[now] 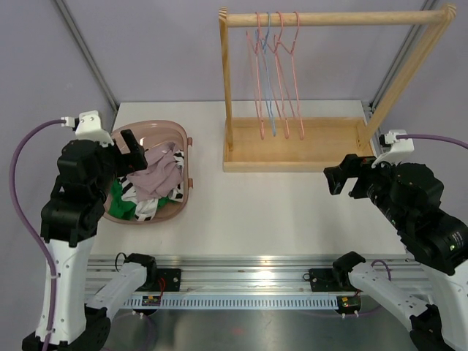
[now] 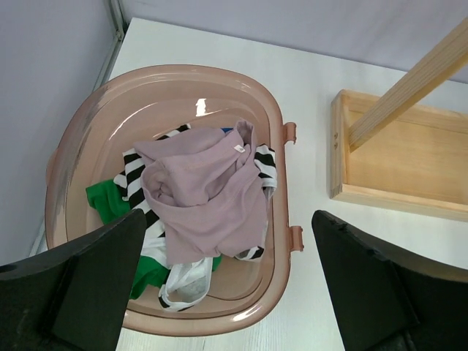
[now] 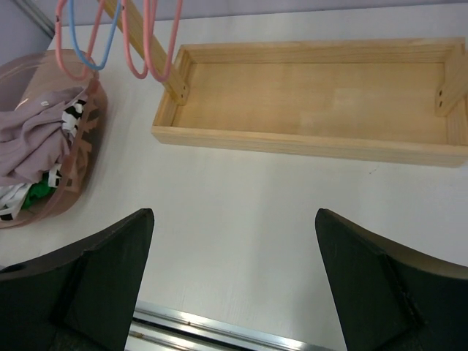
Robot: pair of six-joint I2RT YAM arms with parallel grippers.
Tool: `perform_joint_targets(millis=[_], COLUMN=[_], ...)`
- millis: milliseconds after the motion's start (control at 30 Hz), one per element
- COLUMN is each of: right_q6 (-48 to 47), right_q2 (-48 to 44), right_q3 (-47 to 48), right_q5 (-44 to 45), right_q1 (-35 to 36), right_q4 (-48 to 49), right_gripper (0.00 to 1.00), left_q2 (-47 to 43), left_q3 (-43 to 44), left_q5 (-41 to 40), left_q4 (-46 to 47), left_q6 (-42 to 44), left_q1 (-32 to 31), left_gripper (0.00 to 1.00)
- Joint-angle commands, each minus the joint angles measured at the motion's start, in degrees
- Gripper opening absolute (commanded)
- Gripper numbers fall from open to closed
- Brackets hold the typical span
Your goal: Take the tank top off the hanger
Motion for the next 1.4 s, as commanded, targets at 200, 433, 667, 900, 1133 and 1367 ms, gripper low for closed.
perform_joint_targets(millis=[200,433,667,900,1133,1367], right_q6=[0.57,0.39,0.74,0.22,0.13,-0.57], right_q2=[0.47,-2.15,-6.38,-9.63,-11.74,-13.32], right_q3=[-1.93,-5.35,-10.89,-13.88,-15.99,-17.05], right_q5=[9.15,11.17,11.87,12.57,13.01,13.45], right_q1=[0.3,0.3,0.3,0.3,0.3,0.3], right_q4=[0.15,-0.2,-0.47,-0.9,-0.29,1.38], right_gripper=[1.0,1.0,0.99,0.99,1.0,0.99], left_q2=[-13.47,-18.58,-24.11,-29.39,-31.76,-31.5], left_q3=[-9.73,-15.36,-20.11,-22.75,-22.84,-23.11], left_q5=[1.57,4.38,8.96,8.6,7.46,8.34], left_q4=[-0.49,-4.0,-4.01,-2.43,-2.42,-1.9], left_q6=[0.76,-1.35,-1.79,-1.27,-1.36,-1.53], left_q1=[-2.61,-2.7,-2.87,-3.05,-3.05,-3.05], left_gripper=[0.99,0.99,0.99,0.99,0.99,0.99])
